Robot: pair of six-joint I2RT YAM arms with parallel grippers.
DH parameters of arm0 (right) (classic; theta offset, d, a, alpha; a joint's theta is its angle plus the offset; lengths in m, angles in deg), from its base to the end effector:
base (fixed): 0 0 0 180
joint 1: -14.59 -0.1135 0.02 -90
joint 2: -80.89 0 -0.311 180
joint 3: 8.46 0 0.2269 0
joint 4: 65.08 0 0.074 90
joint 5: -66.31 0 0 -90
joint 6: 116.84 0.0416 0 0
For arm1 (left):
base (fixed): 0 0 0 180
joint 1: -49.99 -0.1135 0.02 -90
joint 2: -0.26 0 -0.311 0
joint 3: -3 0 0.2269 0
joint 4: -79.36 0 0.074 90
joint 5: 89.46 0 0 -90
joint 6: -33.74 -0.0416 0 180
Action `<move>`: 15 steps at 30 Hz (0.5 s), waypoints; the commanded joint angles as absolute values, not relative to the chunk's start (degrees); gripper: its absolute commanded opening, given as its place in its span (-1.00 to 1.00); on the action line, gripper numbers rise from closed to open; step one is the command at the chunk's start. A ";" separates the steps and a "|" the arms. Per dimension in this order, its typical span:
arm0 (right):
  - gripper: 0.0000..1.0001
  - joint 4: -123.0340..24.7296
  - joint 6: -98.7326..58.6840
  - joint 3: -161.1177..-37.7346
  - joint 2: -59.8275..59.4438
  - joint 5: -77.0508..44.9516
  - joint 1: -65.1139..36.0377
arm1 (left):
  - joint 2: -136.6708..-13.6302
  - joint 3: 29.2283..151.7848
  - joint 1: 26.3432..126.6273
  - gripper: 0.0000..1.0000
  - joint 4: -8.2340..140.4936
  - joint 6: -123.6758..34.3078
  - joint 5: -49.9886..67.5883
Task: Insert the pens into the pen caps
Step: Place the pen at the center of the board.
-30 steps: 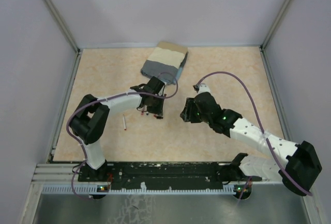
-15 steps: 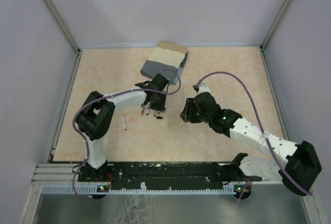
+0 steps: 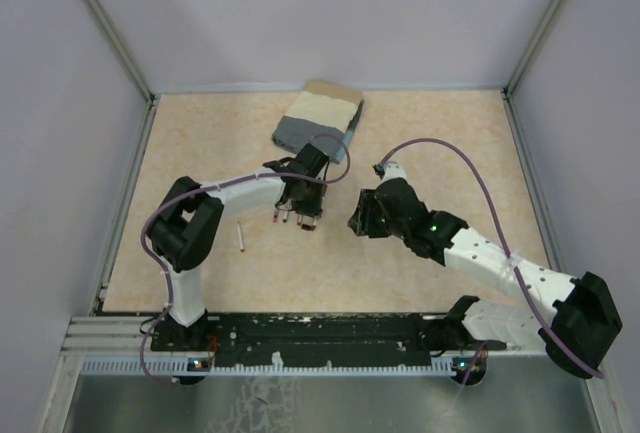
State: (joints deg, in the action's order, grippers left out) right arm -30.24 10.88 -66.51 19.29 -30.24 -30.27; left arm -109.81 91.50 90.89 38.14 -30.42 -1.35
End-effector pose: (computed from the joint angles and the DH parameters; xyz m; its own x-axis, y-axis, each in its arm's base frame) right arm 0.1373 0.1299 0.3014 -0.7382 0.1229 -0.6633 -0.2349 0.8749 0.4235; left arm 0.2961 -0.2547 0.2194 -0.8852 0.1905 -0.4243 0.2857 0.9426 -0.1729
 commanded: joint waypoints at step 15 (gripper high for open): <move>-0.19 -31.17 10.52 -66.95 19.66 -30.20 -29.88 | -112.30 91.44 90.50 -0.37 36.31 -28.74 -2.76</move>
